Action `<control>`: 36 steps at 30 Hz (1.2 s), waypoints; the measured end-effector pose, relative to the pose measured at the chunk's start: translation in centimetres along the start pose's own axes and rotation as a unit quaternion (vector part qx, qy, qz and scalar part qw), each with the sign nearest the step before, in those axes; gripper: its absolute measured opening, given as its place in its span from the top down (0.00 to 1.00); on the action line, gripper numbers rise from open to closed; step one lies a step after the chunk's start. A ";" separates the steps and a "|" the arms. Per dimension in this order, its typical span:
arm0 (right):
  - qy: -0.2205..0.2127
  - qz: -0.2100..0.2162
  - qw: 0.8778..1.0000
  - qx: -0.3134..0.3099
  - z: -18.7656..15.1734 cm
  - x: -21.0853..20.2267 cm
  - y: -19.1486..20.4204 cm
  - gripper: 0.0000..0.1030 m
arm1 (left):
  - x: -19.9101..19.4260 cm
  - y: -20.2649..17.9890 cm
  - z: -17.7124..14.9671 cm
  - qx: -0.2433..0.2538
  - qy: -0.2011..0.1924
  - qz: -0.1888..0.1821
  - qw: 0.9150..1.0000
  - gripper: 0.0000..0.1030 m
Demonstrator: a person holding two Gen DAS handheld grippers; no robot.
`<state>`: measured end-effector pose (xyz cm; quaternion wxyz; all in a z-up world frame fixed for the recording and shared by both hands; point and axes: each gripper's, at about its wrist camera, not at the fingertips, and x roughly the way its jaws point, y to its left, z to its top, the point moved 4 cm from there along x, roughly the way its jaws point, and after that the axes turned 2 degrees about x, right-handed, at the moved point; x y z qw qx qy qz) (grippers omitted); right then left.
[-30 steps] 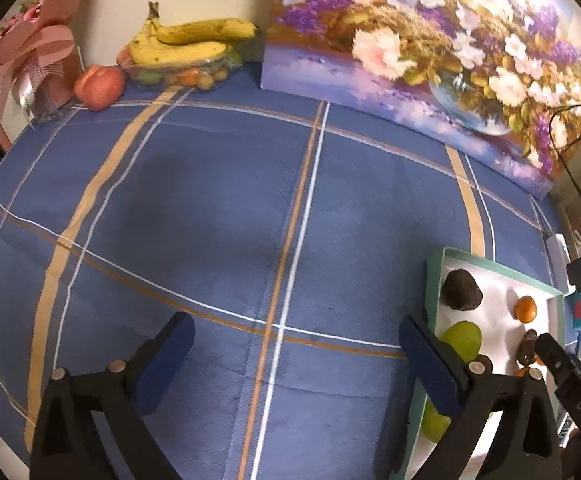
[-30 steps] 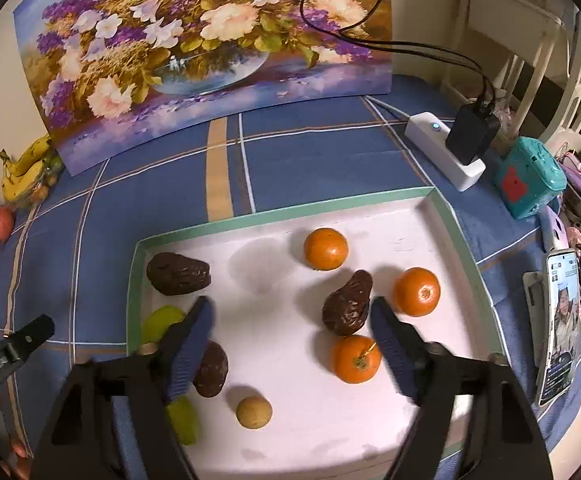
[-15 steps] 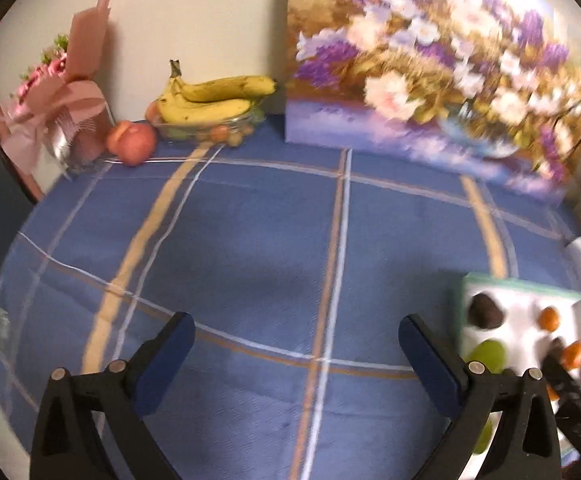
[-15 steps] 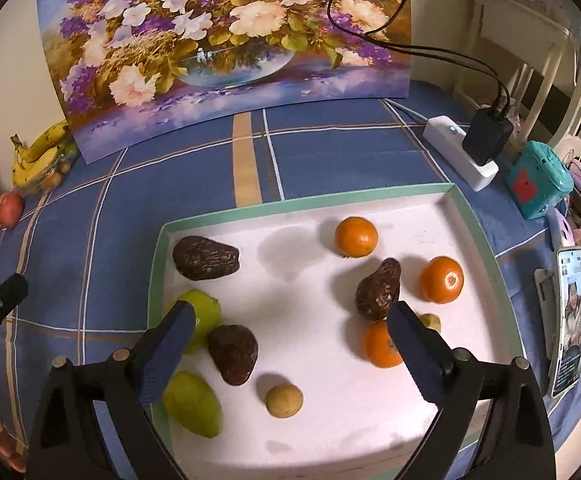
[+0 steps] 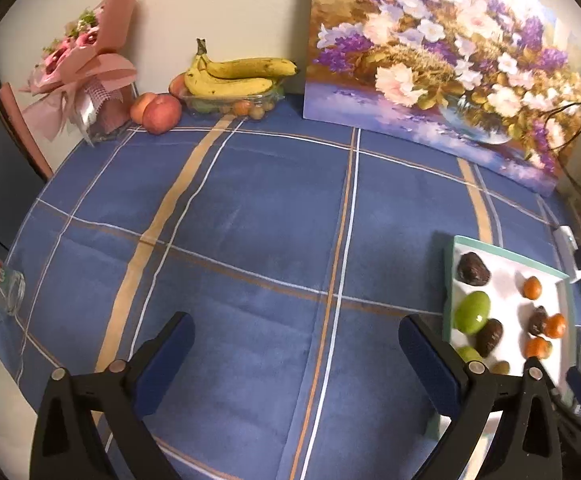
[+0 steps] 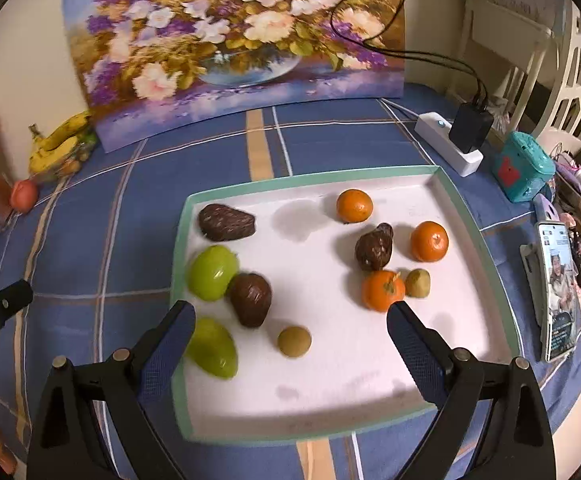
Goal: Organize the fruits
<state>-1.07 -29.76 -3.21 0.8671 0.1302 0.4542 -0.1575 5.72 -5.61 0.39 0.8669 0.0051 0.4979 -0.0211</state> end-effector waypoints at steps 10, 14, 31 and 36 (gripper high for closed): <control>-0.029 0.023 0.998 -0.044 -4.1 -4.2 2.7 0.06 | -3.3 2.1 -3.5 0.022 -0.020 0.004 1.000 0.00; -0.035 0.031 0.998 -0.049 -5.2 -5.0 3.2 0.06 | -3.6 2.6 -5.0 0.038 -0.017 0.011 0.999 0.00; -0.046 0.032 0.998 -0.041 -5.3 -5.6 2.9 0.06 | -3.1 2.9 -5.4 0.037 -0.002 0.015 0.999 0.00; -0.041 0.032 0.998 -0.041 -5.4 -5.3 2.9 0.06 | -2.9 2.9 -5.6 0.037 0.006 0.013 0.999 0.00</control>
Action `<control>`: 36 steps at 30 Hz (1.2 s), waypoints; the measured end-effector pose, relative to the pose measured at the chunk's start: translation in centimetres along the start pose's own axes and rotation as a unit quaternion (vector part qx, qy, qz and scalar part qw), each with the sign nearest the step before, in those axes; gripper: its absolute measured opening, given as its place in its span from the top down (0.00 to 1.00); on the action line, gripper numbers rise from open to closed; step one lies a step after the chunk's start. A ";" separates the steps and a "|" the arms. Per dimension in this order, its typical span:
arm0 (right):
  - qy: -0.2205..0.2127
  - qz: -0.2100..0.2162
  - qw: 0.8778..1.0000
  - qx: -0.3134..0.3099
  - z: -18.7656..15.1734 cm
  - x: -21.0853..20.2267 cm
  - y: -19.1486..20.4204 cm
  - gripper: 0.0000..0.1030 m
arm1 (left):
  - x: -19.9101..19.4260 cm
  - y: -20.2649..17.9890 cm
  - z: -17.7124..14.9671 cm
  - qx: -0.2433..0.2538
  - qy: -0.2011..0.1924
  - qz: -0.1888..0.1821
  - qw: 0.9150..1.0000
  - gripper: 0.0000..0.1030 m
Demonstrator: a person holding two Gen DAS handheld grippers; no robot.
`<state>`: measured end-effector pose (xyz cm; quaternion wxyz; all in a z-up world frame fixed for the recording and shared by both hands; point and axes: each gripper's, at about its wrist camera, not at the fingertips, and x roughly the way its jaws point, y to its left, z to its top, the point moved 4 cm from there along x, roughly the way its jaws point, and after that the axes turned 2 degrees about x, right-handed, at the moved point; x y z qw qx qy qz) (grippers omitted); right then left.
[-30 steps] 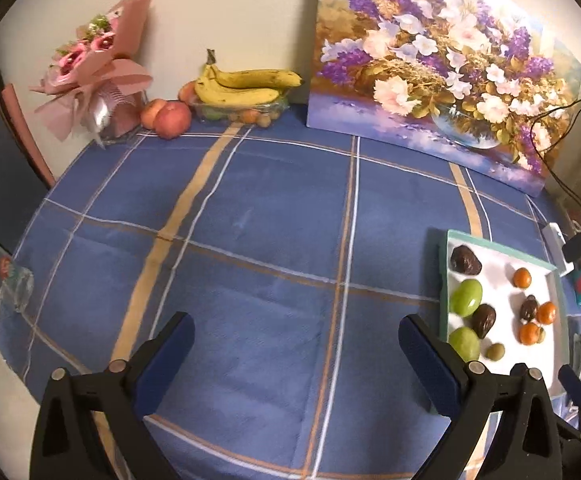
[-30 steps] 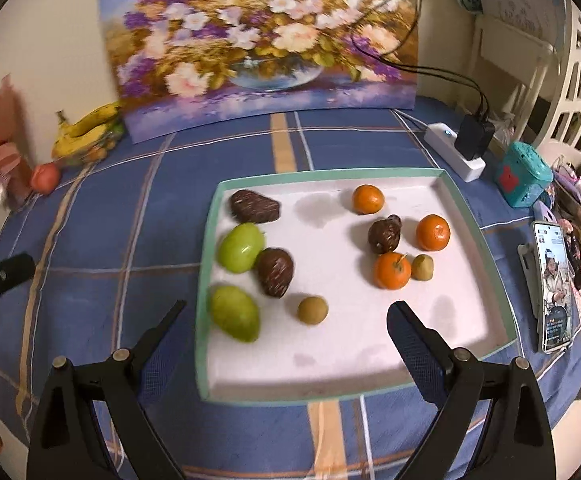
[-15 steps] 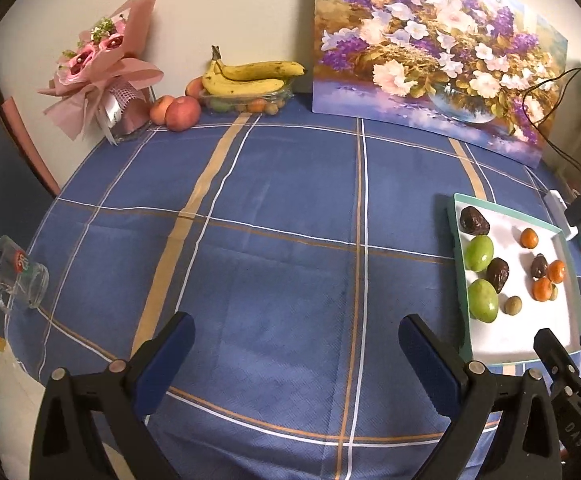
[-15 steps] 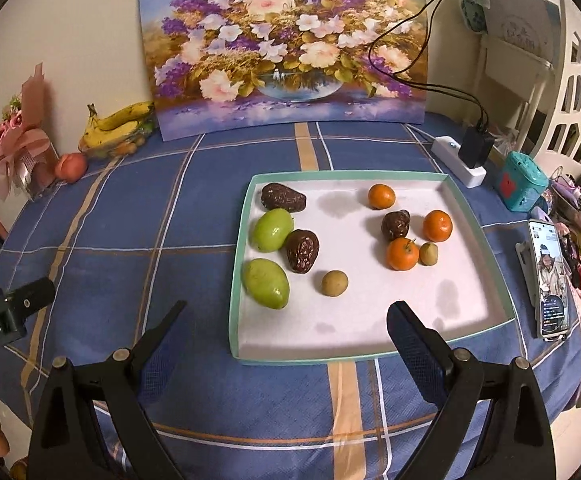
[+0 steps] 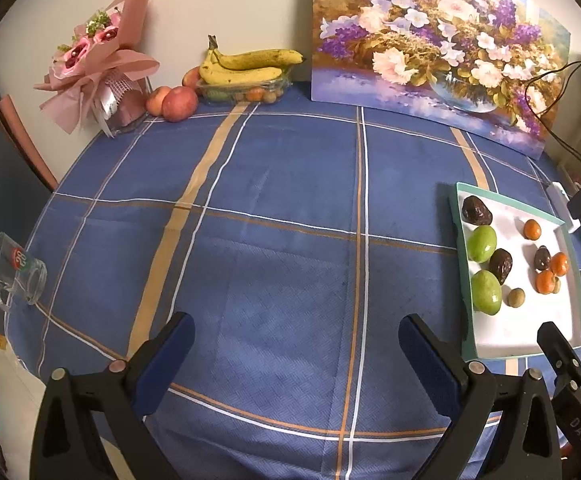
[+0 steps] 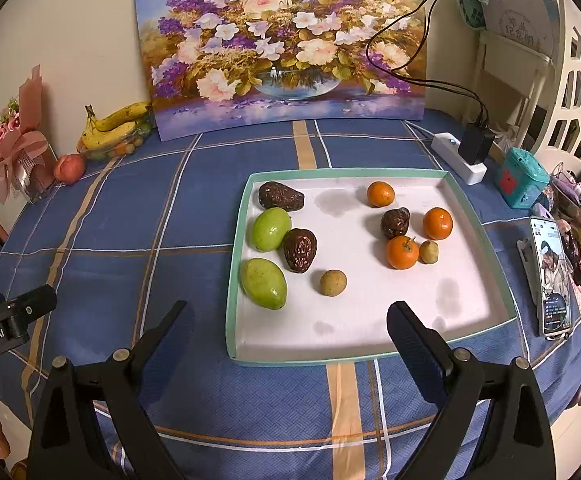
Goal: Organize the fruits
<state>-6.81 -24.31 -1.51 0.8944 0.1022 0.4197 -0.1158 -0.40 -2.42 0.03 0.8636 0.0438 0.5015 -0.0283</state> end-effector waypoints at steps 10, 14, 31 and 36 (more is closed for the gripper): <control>0.001 -0.003 1.000 0.003 0.0 0.1 0.0 0.06 | 0.2 -0.7 -0.2 0.017 0.009 -0.004 1.000 0.00; 0.003 -0.002 1.000 0.003 -0.1 0.1 -0.1 0.06 | 0.3 -0.8 -0.3 0.020 0.013 -0.007 1.000 0.00; 0.004 -0.003 1.000 0.005 -0.1 0.2 -0.3 0.06 | 0.5 -1.1 -0.5 0.026 0.019 -0.009 0.999 0.00; 0.004 -0.004 1.000 0.005 -0.1 0.2 -0.3 0.06 | 0.5 -1.2 -0.5 0.025 0.019 -0.008 0.999 0.00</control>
